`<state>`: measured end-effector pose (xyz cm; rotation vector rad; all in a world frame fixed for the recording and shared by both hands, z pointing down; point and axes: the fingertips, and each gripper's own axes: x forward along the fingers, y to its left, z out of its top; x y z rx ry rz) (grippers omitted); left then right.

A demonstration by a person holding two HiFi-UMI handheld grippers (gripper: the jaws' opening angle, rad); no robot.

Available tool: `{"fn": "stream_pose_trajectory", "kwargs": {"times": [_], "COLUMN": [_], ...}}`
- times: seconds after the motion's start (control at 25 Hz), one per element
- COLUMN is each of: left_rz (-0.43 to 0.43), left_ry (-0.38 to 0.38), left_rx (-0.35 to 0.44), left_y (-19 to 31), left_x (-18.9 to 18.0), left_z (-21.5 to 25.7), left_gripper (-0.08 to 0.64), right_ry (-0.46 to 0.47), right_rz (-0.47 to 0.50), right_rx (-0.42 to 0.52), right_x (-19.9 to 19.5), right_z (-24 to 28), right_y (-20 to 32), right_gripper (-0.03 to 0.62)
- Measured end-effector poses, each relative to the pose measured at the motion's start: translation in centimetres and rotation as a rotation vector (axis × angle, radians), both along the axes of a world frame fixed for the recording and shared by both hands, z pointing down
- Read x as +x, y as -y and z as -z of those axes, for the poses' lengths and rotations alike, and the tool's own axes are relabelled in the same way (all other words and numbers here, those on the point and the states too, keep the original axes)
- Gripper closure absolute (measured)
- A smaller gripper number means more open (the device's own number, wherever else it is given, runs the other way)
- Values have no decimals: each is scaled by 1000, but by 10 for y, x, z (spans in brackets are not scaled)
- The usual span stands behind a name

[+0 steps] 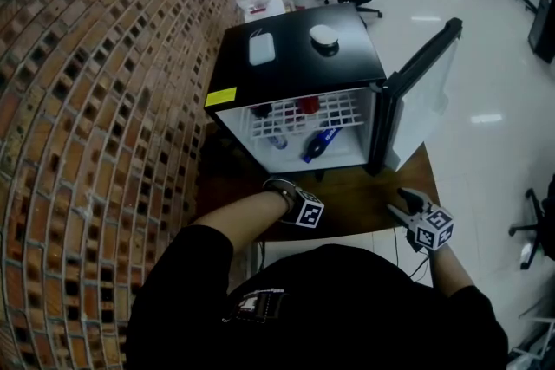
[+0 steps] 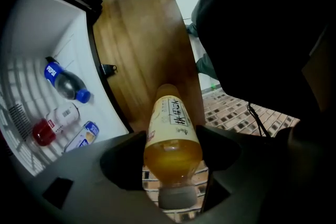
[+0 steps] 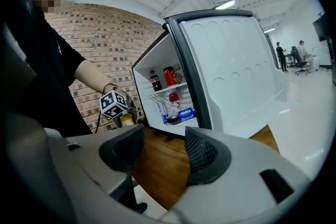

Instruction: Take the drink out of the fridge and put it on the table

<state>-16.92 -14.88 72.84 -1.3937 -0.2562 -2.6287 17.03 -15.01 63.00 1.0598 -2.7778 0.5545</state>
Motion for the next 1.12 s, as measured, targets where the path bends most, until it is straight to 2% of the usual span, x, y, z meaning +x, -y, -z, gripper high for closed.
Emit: {"fn": "stream_pose_trajectory", "kwargs": {"times": [0.16, 0.4, 0.56, 0.72, 0.92, 1.04, 1.12], "left_rz": [-27, 29, 65, 152, 297, 385, 455], "left_ry": [23, -26, -103, -249, -472, -648, -795], "left_rx": [13, 53, 103, 148, 194, 257, 319], "left_y": [3, 3, 5, 14, 31, 40, 47], "left_x": [1, 3, 9, 24, 38, 40, 37], "left_z": [-6, -9, -21, -20, 10, 40, 67], "left_gripper": [254, 249, 242, 212, 173, 173, 173], "right_ry": [2, 7, 5, 2, -5, -2, -2], "right_rz": [0, 3, 8, 14, 20, 23, 24], "right_rx": [-11, -19, -21, -18, -25, -23, -21], "right_x": [-1, -3, -5, -7, -12, -14, -14], "right_z": [-2, -4, -3, -2, -2, 0, 2], "right_y": [-3, -5, -6, -6, -6, -5, -3], "right_gripper": [322, 322, 322, 322, 322, 322, 322]}}
